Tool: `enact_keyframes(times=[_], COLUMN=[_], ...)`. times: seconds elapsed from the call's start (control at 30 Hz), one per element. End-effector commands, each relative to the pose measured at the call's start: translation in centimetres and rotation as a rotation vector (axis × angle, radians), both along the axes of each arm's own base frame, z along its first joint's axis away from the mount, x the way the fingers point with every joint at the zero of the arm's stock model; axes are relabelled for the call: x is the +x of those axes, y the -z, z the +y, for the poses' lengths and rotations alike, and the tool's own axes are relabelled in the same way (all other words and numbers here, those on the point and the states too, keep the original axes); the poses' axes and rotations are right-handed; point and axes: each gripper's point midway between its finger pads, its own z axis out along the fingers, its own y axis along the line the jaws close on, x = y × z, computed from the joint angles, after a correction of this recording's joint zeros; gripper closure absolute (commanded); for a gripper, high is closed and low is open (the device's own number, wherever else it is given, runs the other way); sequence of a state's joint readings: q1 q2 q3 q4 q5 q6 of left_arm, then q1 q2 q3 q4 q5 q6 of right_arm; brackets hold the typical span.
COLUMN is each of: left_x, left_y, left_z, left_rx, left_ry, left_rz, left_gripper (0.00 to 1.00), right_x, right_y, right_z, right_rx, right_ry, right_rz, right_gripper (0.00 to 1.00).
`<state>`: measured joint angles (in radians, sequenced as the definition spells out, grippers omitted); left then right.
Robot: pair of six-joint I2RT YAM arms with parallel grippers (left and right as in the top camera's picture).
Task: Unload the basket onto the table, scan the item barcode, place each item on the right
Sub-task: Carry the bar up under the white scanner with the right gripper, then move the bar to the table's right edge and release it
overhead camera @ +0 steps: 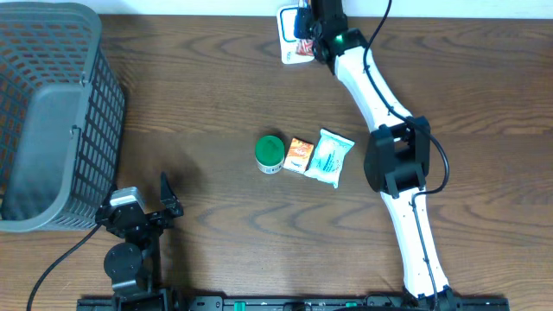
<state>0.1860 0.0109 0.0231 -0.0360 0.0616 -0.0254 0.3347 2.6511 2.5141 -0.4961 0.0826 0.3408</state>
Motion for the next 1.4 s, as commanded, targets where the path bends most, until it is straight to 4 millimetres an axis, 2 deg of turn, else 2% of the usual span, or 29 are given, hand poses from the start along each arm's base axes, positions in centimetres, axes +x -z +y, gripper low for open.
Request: enact_keyframes(times=[0.0, 0.1, 0.23, 0.33, 0.47, 0.6, 0.7, 0.8, 0.93, 1.13, 1.3, 1.37], left_x=[0.0, 0.0, 0.0, 0.0, 0.0, 0.0, 0.0, 0.0, 0.0, 0.0, 0.0, 0.0], left_y=[1.5, 1.5, 1.5, 1.5, 1.5, 1.5, 1.5, 1.4, 1.5, 1.5, 1.4, 1.4], left_z=[-0.2, -0.2, -0.2, -0.2, -0.2, -0.2, -0.2, -0.2, -0.2, -0.2, -0.2, -0.2], left_rx=[-0.002, -0.002, -0.002, -0.002, -0.002, -0.002, -0.002, -0.002, -0.002, -0.002, -0.002, -0.002], left_ry=[0.011, 0.011, 0.011, 0.01, 0.01, 0.011, 0.011, 0.01, 0.01, 0.011, 0.011, 0.01], left_rz=[0.04, 0.041, 0.04, 0.04, 0.04, 0.04, 0.04, 0.04, 0.041, 0.04, 0.04, 0.04], left_gripper=[0.02, 0.02, 0.02, 0.02, 0.02, 0.02, 0.02, 0.02, 0.02, 0.02, 0.02, 0.02], right_x=[-0.9, -4.6, -9.9, -12.9, -17.4, -20.9, -22.8, -25.0, -27.4, -30.7, -33.0, -33.8], right_y=[-7.8, -10.9, -13.5, -14.2, -13.2, -11.0, -9.1, -7.2, -4.5, -0.8, 0.1, -0.2], right_z=[-1.6, -5.6, -13.9, -20.0, -29.4, -38.3, -43.8, -48.5, -53.3, -58.1, -60.5, -61.3], right_rx=[-0.035, -0.104, -0.246, -0.333, -0.43, -0.468, -0.444, -0.414, -0.396, -0.382, -0.362, -0.364], right_ry=[-0.006, 0.102, 0.298, 0.412, 0.601, 0.78, 0.882, 0.978, 1.051, 1.114, 1.171, 1.191], right_rz=[-0.065, 0.039, 0.177, 0.268, 0.448, 0.596, 0.662, 0.707, 0.753, 0.804, 0.816, 0.82], right_gripper=[0.99, 0.99, 0.99, 0.99, 0.99, 0.99, 0.99, 0.99, 0.99, 0.99, 0.9, 0.92])
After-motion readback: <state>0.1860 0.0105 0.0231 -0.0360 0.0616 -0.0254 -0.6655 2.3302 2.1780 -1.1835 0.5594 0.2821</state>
